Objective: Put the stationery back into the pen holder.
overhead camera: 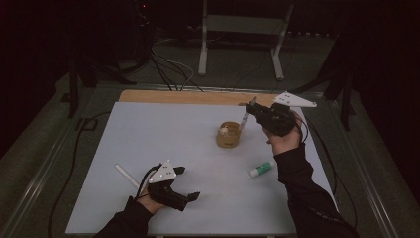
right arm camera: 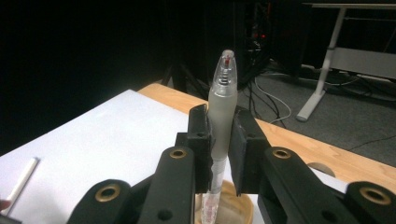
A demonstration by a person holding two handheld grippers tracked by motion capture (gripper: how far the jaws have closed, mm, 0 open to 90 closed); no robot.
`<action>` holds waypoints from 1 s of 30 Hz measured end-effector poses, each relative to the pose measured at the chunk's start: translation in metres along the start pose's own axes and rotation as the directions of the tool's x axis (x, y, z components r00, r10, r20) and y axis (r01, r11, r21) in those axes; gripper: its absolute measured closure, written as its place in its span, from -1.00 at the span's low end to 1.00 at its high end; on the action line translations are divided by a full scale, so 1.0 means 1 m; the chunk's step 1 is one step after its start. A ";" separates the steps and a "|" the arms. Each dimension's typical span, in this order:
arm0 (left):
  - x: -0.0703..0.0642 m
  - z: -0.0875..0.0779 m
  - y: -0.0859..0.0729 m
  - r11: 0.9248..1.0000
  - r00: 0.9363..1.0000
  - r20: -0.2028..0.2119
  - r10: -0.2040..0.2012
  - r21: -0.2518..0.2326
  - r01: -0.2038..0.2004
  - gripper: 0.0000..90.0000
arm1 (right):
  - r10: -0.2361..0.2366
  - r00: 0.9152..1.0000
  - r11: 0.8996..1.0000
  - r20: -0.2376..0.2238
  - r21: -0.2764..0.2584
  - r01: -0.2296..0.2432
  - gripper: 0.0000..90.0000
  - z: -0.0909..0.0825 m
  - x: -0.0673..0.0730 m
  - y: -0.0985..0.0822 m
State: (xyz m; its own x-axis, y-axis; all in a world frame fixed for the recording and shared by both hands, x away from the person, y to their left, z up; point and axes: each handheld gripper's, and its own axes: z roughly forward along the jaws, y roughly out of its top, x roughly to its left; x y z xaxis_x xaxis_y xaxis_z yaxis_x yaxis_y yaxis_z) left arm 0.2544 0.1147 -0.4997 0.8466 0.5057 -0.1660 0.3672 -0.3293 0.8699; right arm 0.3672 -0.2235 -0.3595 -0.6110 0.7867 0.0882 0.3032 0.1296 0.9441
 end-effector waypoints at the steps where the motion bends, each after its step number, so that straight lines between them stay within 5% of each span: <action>1: 0.000 0.000 0.000 1.000 1.000 -0.001 -0.001 0.001 0.001 -0.99 | 0.002 1.000 1.000 0.004 0.000 -0.002 0.78 0.001 -0.001 0.001; 12: 0.001 -0.001 0.001 1.000 1.000 0.000 -0.002 -0.004 0.002 -0.99 | 0.030 0.998 1.000 0.050 0.006 -0.030 0.78 0.016 -0.009 0.005; 30: 0.001 -0.001 0.001 1.000 1.000 0.002 -0.003 -0.007 0.003 -0.99 | 0.052 0.997 0.998 0.063 0.043 -0.055 0.78 0.041 -0.016 -0.003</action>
State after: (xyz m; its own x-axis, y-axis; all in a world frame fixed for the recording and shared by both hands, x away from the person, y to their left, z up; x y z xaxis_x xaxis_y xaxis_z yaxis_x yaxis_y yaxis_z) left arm 0.2551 0.1158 -0.4987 0.8460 0.5054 -0.1698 0.3676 -0.3223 0.8724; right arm 0.4054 -0.2117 -0.3770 -0.5471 0.8288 0.1172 0.3675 0.1120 0.9233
